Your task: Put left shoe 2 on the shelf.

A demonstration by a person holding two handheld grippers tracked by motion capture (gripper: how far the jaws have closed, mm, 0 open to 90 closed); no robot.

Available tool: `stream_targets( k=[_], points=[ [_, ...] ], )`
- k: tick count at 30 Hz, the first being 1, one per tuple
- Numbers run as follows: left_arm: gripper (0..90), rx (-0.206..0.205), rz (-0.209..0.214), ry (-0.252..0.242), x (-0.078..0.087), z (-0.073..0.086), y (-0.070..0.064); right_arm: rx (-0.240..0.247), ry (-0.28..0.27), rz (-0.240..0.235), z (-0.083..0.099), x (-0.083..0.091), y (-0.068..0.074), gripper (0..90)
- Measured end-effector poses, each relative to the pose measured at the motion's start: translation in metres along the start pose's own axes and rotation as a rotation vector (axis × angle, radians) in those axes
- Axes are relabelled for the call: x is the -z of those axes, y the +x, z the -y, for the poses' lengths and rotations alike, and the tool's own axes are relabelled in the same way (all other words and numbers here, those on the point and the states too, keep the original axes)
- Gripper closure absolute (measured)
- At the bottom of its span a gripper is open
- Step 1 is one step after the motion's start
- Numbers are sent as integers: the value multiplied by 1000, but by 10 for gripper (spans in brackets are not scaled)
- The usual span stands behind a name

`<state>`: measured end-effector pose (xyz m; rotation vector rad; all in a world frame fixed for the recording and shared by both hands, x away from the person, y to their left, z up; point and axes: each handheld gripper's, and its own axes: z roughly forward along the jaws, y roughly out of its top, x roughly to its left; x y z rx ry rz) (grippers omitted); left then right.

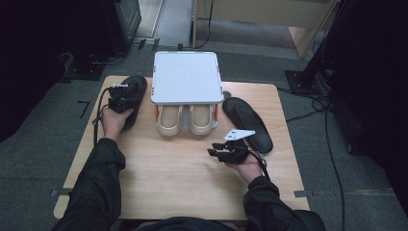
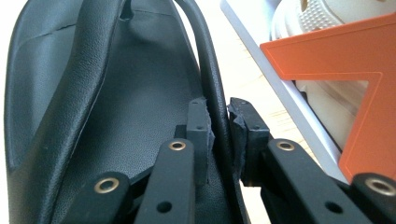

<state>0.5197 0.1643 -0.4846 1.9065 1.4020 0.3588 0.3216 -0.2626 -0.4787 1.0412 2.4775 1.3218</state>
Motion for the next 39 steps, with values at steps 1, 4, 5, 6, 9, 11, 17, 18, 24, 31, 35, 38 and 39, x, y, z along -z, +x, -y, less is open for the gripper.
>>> stream_targets(
  k=[1, 4, 5, 6, 9, 11, 17, 18, 24, 31, 35, 38, 39],
  points=[
    [806, 2, -3, 0, 0, 0, 0, -3, -1, -1, 0, 0, 0, 647],
    [835, 19, 3, 5, 2, -1, 1, -2, -6, 0, 0, 1, 0, 647],
    [841, 19, 8, 7, 2, -1, 1, -2, -7, 0, 0, 1, 0, 647],
    [842, 22, 13, 10, 3, -1, 1, -3, -6, 0, 0, 1, 0, 648],
    [842, 41, 31, 4, 6, -1, 1, 0, -4, -2, 0, 0, 0, 648],
    [844, 38, 37, 4, 8, -2, 1, 5, -4, -6, -1, -1, -1, 648],
    [847, 49, 53, -7, 18, -5, 1, 4, -6, -7, -1, -2, 0, 649],
    [847, 55, 58, -11, 20, -6, 1, 3, -5, -9, -1, -2, 0, 650],
    [847, 70, 68, -17, 33, -9, -2, 8, -5, -14, -3, -3, -1, 650],
    [847, 86, 71, -50, 53, -17, -8, 14, 4, -27, -5, -8, 1, 649],
    [846, 101, 65, -34, 58, -24, -14, 18, 6, -35, -8, -10, 1, 650],
    [846, 104, 64, -36, 65, -35, -19, 25, 7, -39, -10, -12, 1, 649],
    [847, 98, 61, -38, 68, -39, -21, 29, 7, -42, -11, -13, 2, 650]
  ],
)
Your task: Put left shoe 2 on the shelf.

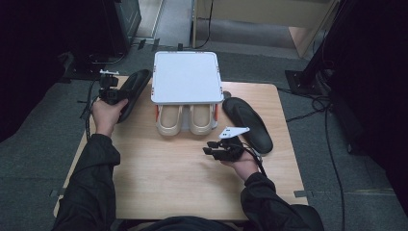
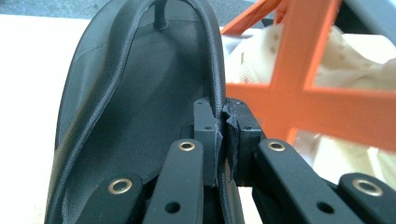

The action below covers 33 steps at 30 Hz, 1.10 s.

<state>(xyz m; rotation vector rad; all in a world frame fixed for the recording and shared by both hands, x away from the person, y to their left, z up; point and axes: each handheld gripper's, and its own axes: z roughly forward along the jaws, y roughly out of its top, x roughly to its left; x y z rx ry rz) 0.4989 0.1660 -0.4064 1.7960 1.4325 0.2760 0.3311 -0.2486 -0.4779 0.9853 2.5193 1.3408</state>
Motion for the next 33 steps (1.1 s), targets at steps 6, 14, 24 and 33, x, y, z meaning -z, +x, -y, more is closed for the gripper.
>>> stream_targets(
  k=[6, 14, 24, 33],
  points=[
    [846, -10, -22, -10, 16, -27, -16, 6, 3, -5, -1, -2, 1, 650],
    [846, -46, -29, -35, 32, -61, -46, 5, 0, -4, -1, -1, 1, 651],
    [846, -76, -13, -40, 36, -86, -83, 1, -3, -2, -1, -1, -1, 651],
    [845, -103, 7, -33, 24, -91, -111, -5, -1, -3, -1, 0, -1, 651]
  ],
)
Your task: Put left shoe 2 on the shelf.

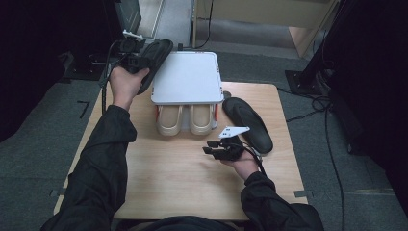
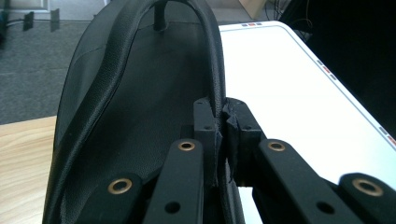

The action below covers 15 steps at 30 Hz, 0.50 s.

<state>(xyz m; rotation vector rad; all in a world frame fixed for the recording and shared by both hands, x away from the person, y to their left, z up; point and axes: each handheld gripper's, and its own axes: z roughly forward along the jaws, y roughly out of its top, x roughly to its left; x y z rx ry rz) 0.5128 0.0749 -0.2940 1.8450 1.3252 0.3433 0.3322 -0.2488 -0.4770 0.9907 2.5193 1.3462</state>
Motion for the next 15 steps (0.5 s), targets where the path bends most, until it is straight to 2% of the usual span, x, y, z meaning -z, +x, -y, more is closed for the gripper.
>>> stream_targets(
  k=[4, 15],
  points=[
    [845, -10, 9, 18, -9, 1, -8, 1, -1, 1, 0, 0, 0, 651],
    [842, -33, 34, 24, -26, 4, -28, 3, -3, 3, 0, 2, -1, 650]
  ],
)
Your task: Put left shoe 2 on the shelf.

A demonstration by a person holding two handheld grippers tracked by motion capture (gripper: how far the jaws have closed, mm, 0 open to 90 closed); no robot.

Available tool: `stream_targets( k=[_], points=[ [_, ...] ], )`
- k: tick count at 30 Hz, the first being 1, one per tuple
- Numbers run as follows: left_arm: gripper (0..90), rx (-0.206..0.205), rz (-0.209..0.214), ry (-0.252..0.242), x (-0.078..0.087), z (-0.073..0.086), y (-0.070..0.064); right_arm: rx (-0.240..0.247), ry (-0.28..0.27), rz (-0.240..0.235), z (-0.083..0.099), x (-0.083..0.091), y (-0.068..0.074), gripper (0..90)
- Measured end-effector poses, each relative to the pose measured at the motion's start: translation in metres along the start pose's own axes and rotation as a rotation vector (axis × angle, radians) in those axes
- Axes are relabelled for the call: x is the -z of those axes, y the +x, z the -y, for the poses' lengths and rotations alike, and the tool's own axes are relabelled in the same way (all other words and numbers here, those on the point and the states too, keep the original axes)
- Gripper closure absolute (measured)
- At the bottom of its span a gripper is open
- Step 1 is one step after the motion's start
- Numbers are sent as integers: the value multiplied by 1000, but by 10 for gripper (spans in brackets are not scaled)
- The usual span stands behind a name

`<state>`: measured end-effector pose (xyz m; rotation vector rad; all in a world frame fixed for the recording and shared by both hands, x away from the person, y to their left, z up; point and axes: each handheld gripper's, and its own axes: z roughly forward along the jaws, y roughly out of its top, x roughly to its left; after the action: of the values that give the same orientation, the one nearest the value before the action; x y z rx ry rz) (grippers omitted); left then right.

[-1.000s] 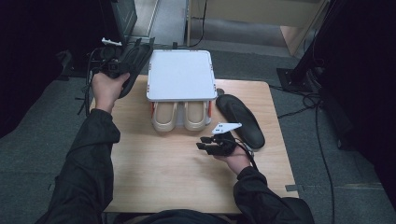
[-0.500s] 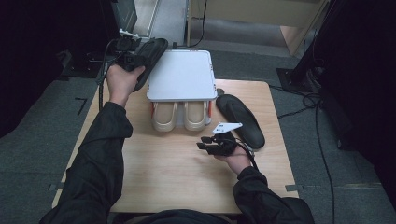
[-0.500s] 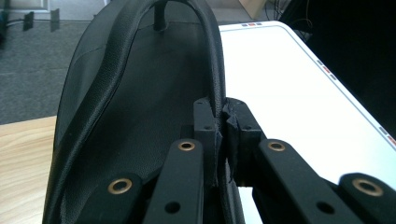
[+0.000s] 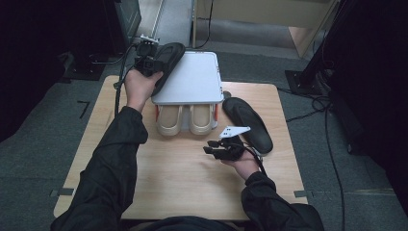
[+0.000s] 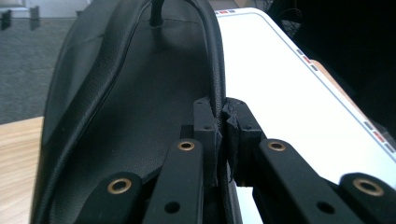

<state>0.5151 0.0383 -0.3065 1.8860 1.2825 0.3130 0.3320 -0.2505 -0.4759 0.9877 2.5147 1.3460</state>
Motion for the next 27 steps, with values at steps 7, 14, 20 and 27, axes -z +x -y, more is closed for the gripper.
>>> stream_targets(
  k=[7, 14, 20, 27],
  points=[
    [827, -37, 2, 39, -11, 4, -5, 2, 0, 2, 0, 0, 0, 651],
    [751, -56, 29, 19, -9, 3, -6, 5, 0, 4, 0, 0, -1, 650],
    [730, -57, 28, 8, 5, 0, 3, -3, 4, 5, 1, 0, -1, 650],
    [725, -74, -1, -14, 22, -7, 18, 2, 6, 5, 1, -1, -1, 650]
  ],
)
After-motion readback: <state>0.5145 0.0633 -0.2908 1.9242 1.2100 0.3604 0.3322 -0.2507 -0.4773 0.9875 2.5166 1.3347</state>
